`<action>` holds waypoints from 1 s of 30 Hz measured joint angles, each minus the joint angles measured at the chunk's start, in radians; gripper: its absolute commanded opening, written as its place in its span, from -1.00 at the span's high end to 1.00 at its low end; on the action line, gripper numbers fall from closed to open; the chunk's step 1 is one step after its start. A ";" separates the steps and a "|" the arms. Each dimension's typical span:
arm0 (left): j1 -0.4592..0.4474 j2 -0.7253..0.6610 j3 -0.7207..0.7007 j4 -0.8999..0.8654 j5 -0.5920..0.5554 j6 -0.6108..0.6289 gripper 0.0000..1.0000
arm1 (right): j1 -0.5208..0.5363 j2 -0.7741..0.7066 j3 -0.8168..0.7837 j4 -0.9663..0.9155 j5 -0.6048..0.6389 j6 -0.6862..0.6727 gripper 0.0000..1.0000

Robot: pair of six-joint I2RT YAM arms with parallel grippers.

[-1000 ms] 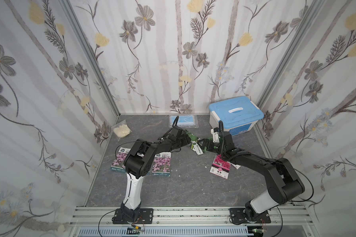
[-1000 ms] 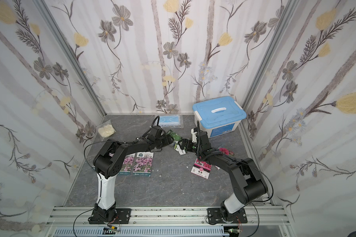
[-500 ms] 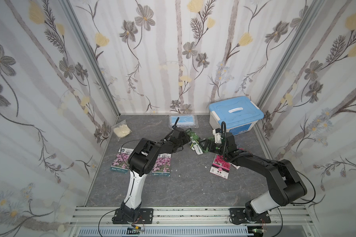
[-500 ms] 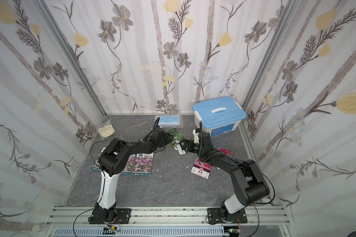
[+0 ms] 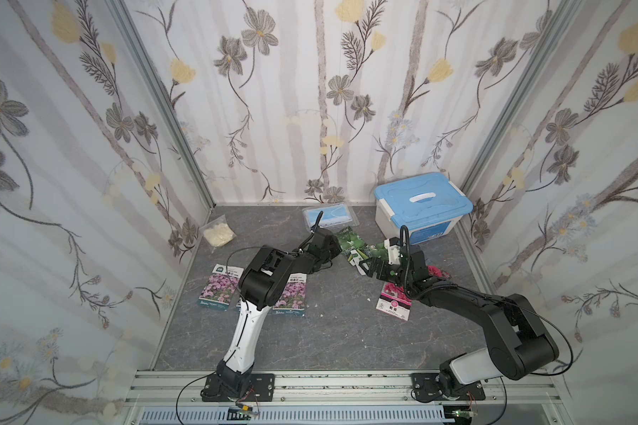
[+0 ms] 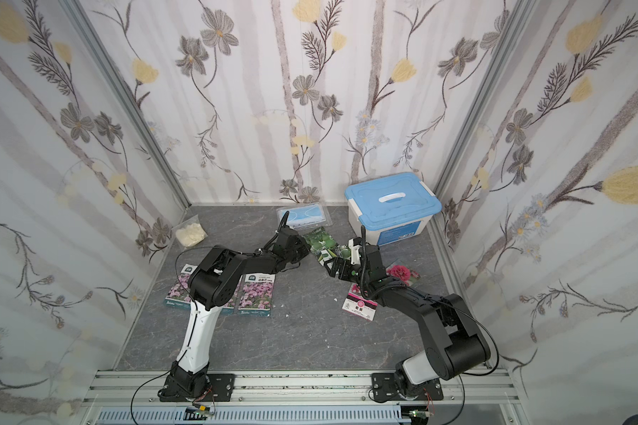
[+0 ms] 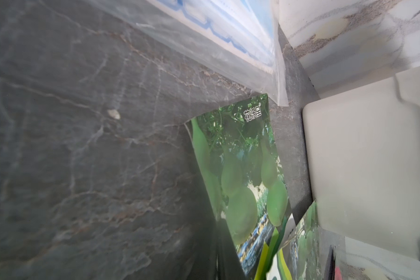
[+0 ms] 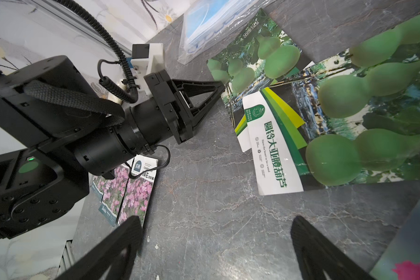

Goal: Arrange the seed packets in a row
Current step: Pick up the seed packet from the center of the board.

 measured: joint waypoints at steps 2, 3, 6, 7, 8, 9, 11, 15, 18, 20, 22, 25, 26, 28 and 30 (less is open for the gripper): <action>0.000 -0.001 0.006 -0.013 0.003 0.009 1.00 | 0.000 -0.006 -0.006 0.003 0.000 0.000 -0.95; 0.000 -0.003 0.008 -0.019 0.003 0.010 1.00 | 0.000 -0.009 -0.007 0.004 0.000 0.000 -0.95; 0.001 -0.034 -0.001 -0.073 0.003 0.029 1.00 | 0.000 -0.018 -0.008 0.004 0.000 0.000 -0.95; 0.003 -0.051 -0.007 -0.093 0.002 0.038 1.00 | 0.000 -0.023 -0.008 0.004 0.000 0.000 -0.95; 0.003 -0.072 -0.014 -0.112 -0.002 0.045 1.00 | 0.000 -0.026 -0.008 0.005 0.000 0.000 -0.95; 0.004 -0.096 -0.024 -0.128 -0.005 0.060 1.00 | 0.000 -0.027 -0.008 0.007 0.000 0.000 -0.95; 0.005 -0.145 -0.040 -0.153 -0.009 0.084 1.00 | 0.000 -0.028 -0.008 0.008 0.000 0.000 -0.96; 0.012 -0.238 -0.062 -0.192 -0.012 0.145 1.00 | 0.000 -0.028 -0.008 0.008 0.000 -0.001 -0.96; 0.022 -0.284 -0.078 -0.202 -0.008 0.193 1.00 | 0.000 -0.040 -0.010 0.005 -0.003 -0.001 -0.96; 0.029 -0.316 -0.104 -0.214 0.000 0.223 1.00 | 0.000 -0.060 -0.010 0.013 -0.010 -0.002 -0.97; 0.039 -0.349 -0.135 -0.227 0.010 0.251 1.00 | 0.000 -0.070 -0.010 0.018 -0.016 -0.005 -0.97; 0.059 -0.393 -0.183 -0.237 0.034 0.289 1.00 | 0.000 -0.078 -0.010 0.014 -0.016 -0.011 -0.98; 0.065 -0.407 -0.199 -0.240 0.041 0.299 1.00 | 0.000 -0.080 -0.009 0.013 -0.016 -0.011 -0.97; 0.074 -0.441 -0.229 -0.250 0.054 0.320 1.00 | 0.000 -0.081 -0.006 0.013 -0.017 -0.013 -0.98; 0.076 -0.474 -0.252 -0.250 0.072 0.340 1.00 | 0.000 -0.081 -0.006 0.013 -0.023 -0.019 -0.98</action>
